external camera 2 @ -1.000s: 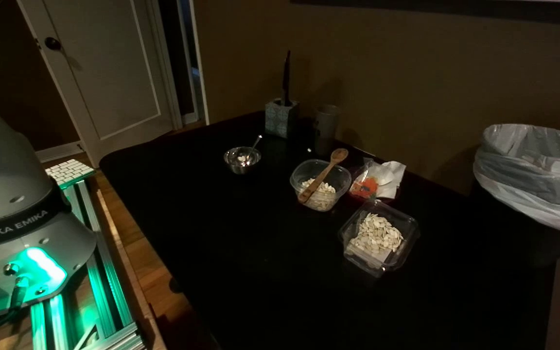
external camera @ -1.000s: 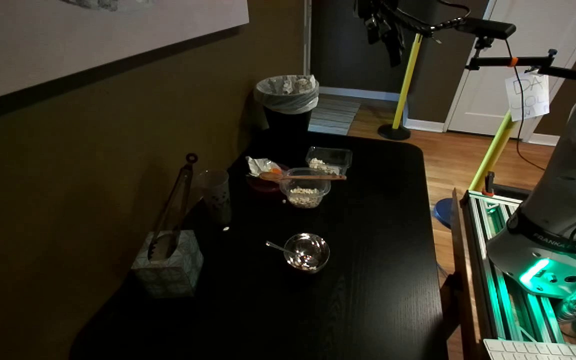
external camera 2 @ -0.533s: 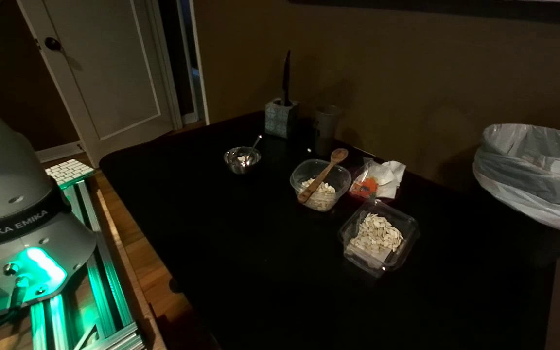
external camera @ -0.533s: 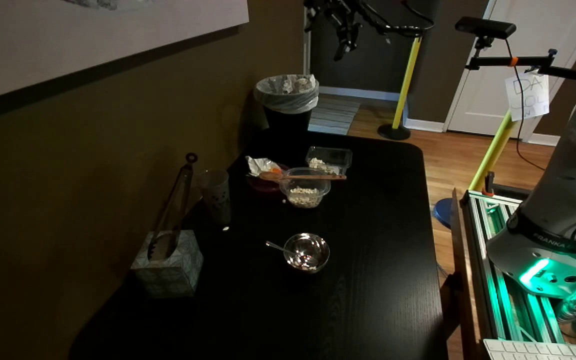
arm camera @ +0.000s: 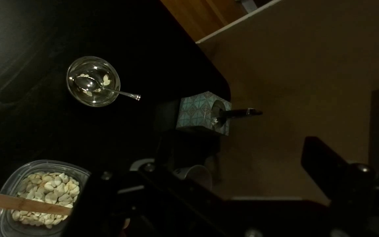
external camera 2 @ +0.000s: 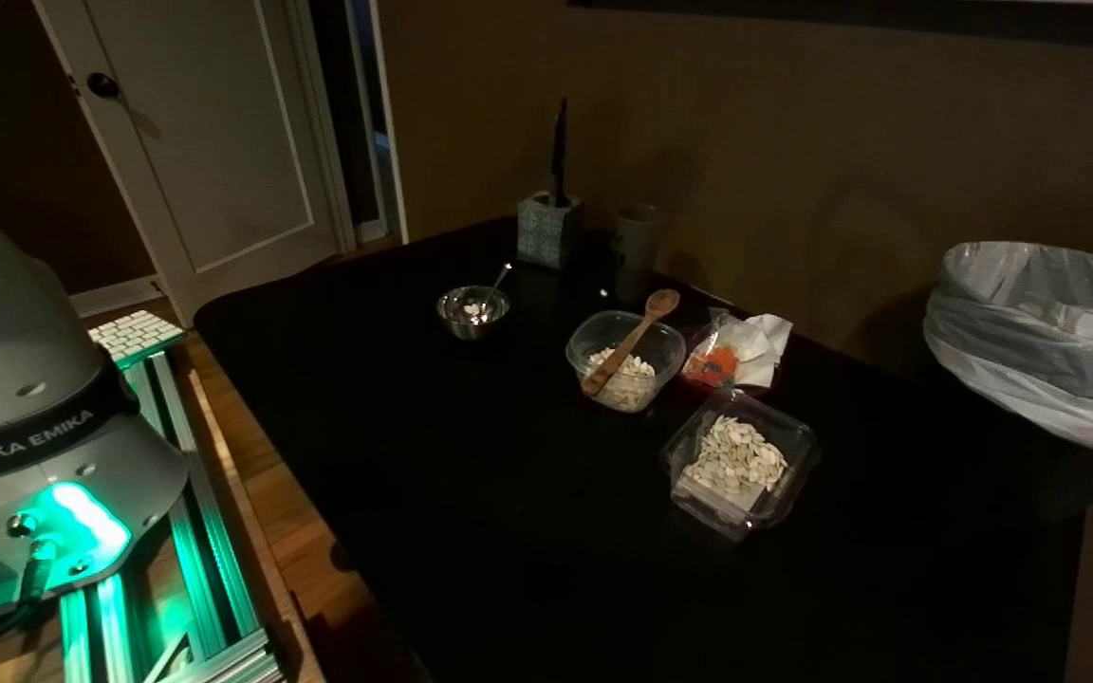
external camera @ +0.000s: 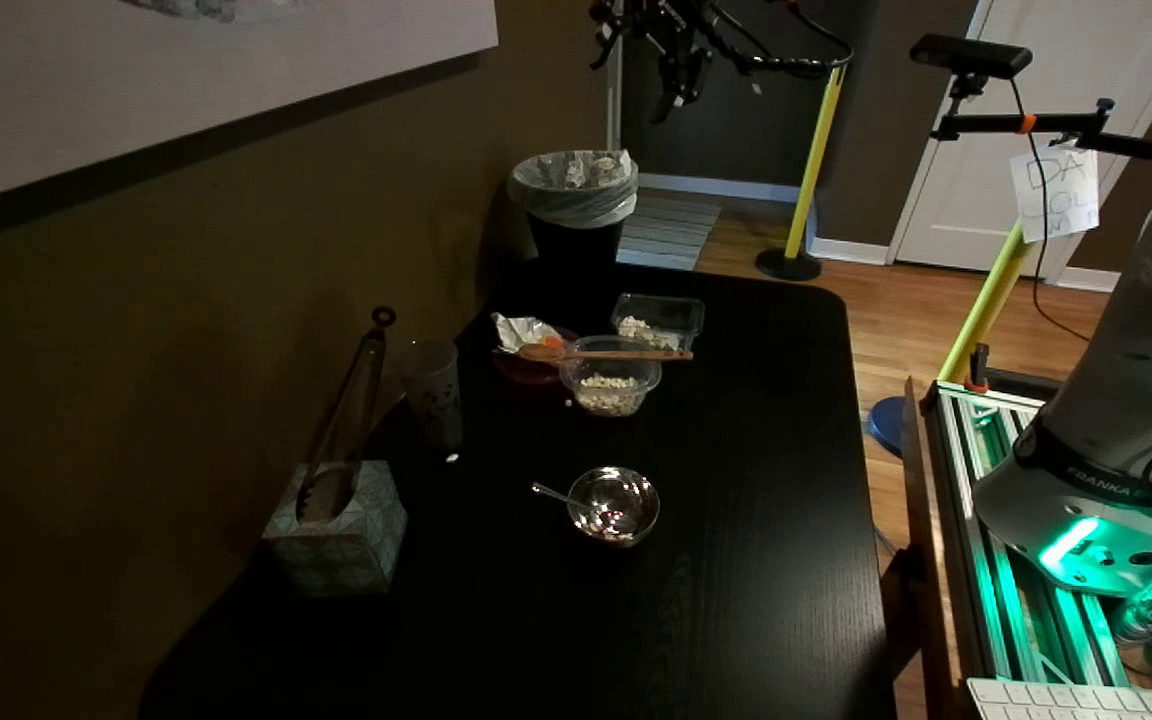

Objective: Pick up the clear packet with orange substance in it and put it in the silver bowl

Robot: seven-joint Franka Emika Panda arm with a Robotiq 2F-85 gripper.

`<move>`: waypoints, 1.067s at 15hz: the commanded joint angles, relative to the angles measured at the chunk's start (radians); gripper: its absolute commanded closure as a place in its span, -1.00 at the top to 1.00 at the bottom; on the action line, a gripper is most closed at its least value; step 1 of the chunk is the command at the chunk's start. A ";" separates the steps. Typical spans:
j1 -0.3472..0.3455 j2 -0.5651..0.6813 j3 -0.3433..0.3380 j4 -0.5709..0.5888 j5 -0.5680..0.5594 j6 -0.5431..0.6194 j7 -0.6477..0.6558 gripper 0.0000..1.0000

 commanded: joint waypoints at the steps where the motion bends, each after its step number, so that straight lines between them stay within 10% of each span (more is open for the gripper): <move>1: -0.008 0.002 0.006 0.004 0.000 -0.004 0.000 1.00; 10: 0.061 0.265 0.084 0.262 0.178 0.637 0.257 1.00; 16: 0.050 0.279 0.092 0.272 0.169 0.596 0.236 1.00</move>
